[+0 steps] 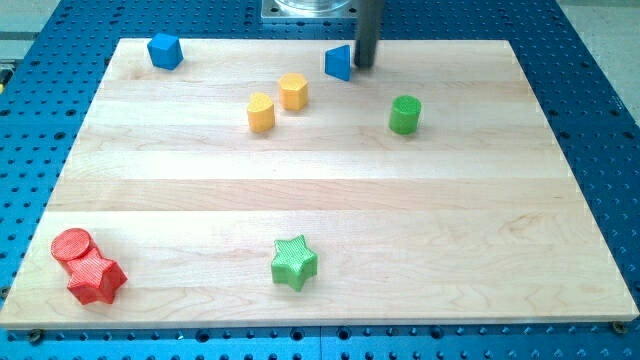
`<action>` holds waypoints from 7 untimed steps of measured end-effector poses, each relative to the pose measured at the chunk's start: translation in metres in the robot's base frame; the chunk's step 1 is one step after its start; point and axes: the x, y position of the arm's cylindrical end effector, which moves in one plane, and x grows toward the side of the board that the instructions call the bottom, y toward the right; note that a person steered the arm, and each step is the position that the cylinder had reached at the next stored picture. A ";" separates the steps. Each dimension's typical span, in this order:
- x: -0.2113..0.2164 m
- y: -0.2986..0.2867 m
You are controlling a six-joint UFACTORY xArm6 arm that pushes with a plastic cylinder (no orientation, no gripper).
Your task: Keep the blue blocks at the top left corner of the board
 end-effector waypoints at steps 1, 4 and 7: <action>0.002 -0.055; 0.042 -0.118; 0.011 -0.204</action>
